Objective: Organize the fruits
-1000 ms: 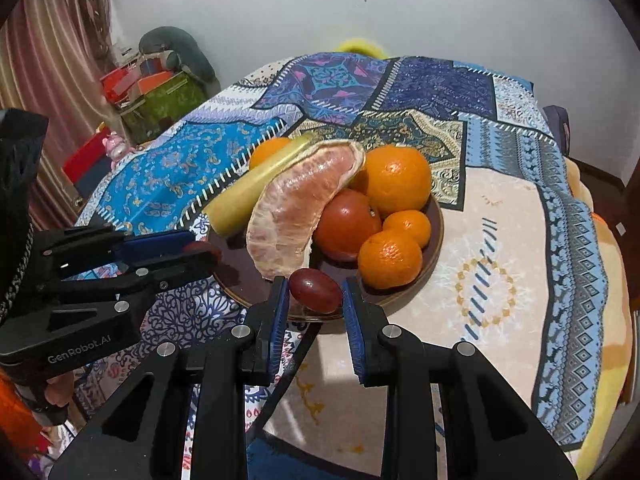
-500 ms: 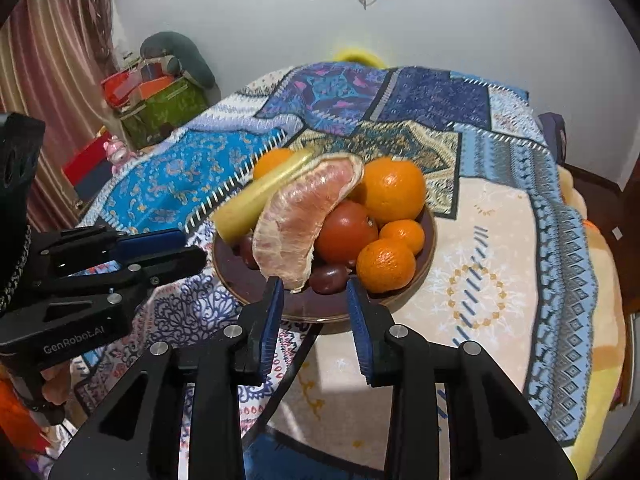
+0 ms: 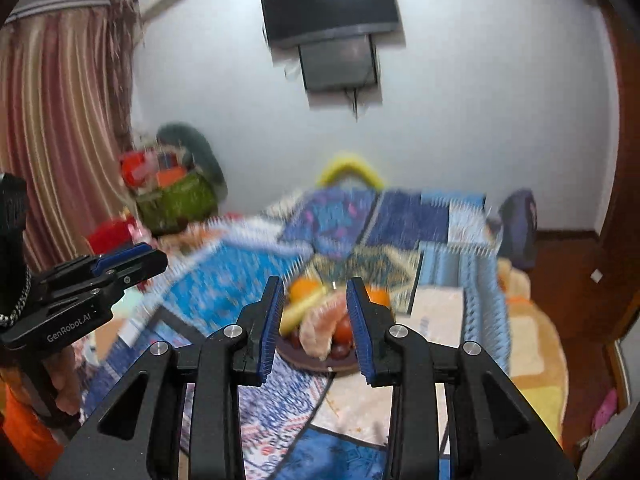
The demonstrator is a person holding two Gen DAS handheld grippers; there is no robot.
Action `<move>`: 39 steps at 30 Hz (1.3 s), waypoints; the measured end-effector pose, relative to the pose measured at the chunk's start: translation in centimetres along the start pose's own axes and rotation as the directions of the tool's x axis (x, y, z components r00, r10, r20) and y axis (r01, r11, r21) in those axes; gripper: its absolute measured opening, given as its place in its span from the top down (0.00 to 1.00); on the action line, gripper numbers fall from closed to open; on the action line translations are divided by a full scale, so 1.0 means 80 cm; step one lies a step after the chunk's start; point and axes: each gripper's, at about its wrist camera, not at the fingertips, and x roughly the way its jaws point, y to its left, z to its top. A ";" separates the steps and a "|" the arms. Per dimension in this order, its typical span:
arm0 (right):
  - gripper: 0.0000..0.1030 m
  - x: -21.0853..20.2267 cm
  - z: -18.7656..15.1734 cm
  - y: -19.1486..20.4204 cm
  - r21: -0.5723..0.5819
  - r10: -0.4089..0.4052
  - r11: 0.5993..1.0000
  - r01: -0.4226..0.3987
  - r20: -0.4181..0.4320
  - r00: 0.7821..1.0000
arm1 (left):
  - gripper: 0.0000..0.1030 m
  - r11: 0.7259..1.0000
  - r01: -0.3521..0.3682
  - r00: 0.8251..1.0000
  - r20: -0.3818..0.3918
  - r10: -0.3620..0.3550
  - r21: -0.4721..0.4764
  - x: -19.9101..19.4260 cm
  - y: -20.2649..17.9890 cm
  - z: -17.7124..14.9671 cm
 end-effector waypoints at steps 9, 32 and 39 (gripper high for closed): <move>0.62 -0.123 0.020 0.050 -0.050 -0.016 0.998 0.029 0.235 0.972 | 0.54 1.000 -0.016 0.979 0.204 0.013 0.012 -0.121 -0.018 0.025; 0.00 -0.163 0.001 0.074 -0.030 -0.145 0.986 0.166 0.361 0.921 | 0.00 0.999 -0.042 0.959 0.281 0.031 0.034 -0.166 -0.041 0.014; 0.00 -0.173 -0.007 0.072 -0.029 -0.147 0.985 0.169 0.360 0.921 | 0.00 0.998 -0.046 0.959 0.281 0.032 0.042 -0.168 -0.044 0.010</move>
